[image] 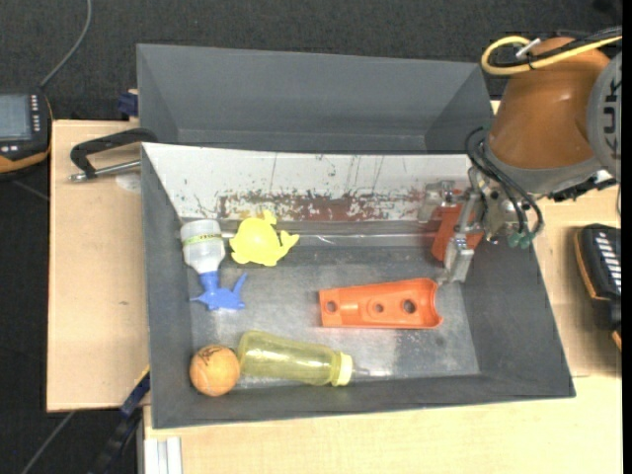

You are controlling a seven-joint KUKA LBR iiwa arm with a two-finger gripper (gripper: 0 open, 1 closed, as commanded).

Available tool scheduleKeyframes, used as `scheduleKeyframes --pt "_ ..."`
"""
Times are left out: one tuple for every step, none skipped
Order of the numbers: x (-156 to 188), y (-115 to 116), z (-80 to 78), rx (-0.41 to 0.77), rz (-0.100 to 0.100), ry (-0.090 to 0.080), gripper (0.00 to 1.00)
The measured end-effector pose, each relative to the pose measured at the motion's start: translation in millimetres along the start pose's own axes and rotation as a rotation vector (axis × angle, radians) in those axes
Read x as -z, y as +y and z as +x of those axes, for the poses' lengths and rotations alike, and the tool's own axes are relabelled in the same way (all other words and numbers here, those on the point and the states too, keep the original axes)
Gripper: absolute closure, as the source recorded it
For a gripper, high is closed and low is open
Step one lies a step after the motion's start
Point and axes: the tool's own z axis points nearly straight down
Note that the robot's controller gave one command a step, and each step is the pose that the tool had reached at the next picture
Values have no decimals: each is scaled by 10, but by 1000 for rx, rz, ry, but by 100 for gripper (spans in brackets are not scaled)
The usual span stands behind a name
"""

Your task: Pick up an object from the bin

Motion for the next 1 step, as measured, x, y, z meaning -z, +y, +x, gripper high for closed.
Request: scheduleKeyframes --pt "52 3 -14 1 1 -8 0"
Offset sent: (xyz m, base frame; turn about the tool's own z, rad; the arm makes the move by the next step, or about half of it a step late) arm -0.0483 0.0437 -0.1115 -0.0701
